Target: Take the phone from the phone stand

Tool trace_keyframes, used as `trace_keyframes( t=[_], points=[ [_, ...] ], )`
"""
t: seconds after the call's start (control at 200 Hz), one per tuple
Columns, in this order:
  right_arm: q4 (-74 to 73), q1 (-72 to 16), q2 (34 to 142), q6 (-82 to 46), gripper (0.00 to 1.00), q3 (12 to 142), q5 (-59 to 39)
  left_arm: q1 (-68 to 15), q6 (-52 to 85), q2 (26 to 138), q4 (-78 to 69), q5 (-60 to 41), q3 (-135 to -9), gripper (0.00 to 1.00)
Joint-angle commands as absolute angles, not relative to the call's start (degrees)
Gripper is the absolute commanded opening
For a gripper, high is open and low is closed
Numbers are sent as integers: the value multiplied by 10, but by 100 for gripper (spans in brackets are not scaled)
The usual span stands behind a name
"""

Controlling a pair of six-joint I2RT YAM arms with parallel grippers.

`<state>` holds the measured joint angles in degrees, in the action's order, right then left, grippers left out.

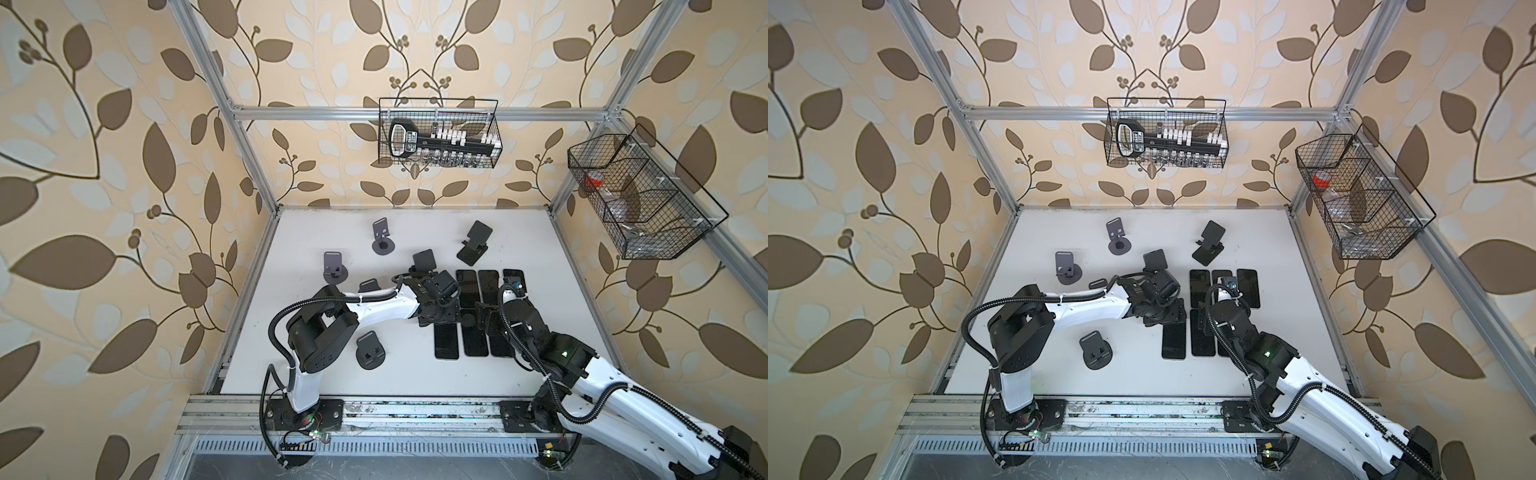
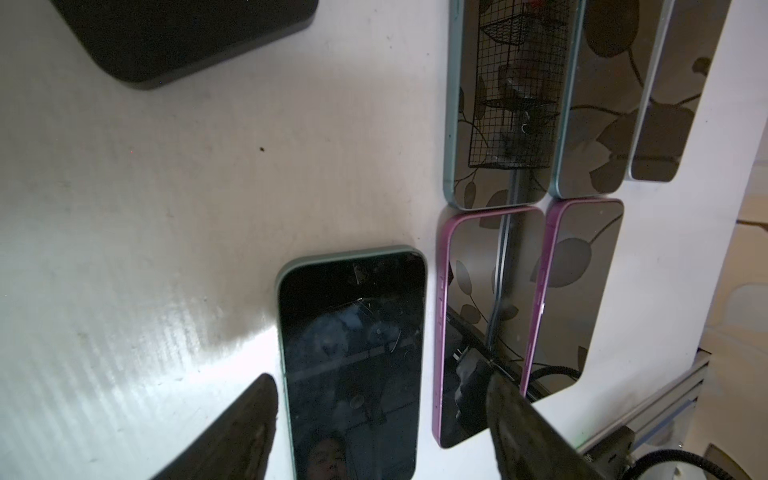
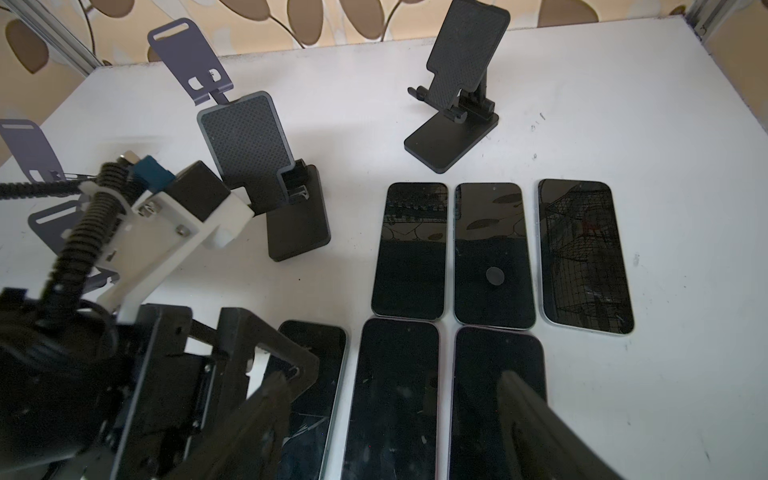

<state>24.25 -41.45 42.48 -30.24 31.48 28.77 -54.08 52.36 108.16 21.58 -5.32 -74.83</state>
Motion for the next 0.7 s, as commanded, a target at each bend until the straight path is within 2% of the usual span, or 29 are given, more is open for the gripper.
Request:
trace_keyframes(
  t=[0.0,0.415,0.695],
  points=[
    [251,-412,439,-305,80,339,308,-548,507,1043,187,-40,-734,80],
    [198,-411,511,-295,81,377,333,-548,471,965,147,-18,-668,79],
    [116,-384,547,-262,81,397,337,-548,368,889,134,97,-650,80]
  ],
)
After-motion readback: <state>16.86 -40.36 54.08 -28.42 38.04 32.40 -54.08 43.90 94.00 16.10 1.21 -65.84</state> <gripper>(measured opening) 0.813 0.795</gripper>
